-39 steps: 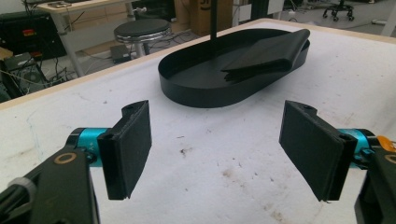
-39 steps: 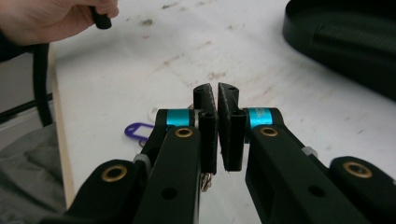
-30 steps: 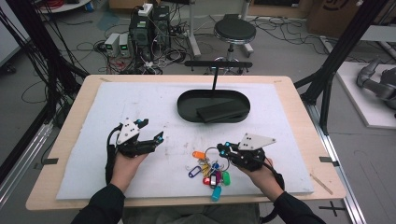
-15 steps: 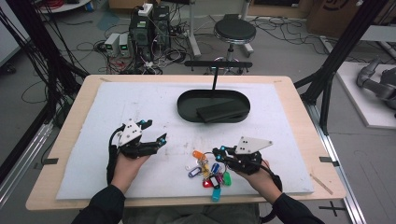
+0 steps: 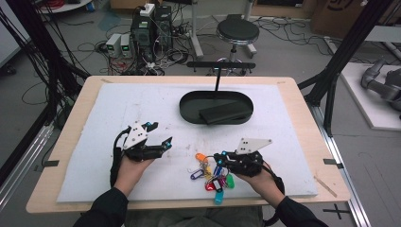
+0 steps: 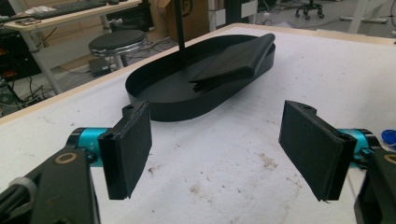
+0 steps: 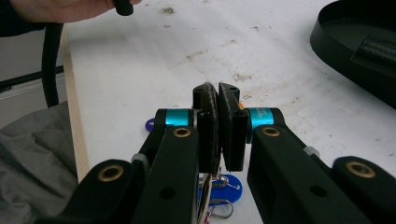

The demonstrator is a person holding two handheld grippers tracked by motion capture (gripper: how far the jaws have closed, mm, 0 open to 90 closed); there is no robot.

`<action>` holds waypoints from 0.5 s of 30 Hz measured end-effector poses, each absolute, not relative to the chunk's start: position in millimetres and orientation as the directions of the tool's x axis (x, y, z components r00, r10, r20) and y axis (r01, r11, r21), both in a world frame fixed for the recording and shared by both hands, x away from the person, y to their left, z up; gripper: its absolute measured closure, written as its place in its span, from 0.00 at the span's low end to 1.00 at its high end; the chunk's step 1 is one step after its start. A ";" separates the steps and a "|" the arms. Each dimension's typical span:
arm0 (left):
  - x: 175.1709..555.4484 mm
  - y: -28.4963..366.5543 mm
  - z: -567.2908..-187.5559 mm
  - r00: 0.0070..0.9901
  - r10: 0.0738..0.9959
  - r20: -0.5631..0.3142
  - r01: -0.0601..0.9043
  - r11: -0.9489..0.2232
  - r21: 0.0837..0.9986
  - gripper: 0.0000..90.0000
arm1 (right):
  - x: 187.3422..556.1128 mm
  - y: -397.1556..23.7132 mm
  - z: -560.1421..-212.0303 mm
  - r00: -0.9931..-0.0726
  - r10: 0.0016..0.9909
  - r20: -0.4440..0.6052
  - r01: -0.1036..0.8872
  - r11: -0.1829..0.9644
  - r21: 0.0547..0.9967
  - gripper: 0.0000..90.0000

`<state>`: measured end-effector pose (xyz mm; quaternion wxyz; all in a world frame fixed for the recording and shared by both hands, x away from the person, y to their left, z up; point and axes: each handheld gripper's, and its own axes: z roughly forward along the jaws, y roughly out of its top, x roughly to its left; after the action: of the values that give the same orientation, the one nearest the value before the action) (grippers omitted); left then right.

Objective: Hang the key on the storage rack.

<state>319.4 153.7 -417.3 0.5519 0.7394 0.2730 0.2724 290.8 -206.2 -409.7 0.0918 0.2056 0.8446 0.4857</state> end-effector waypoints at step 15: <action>315.7 138.4 -407.5 0.812 0.581 0.053 0.086 -0.210 0.974 0.29 | 299.7 -216.6 -393.4 -0.907 0.413 0.077 0.247 0.375 0.894 0.98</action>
<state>315.7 138.4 -407.5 0.5878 0.7487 0.2229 0.2106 299.7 -216.6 -393.4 0.0797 0.1999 0.8252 0.5223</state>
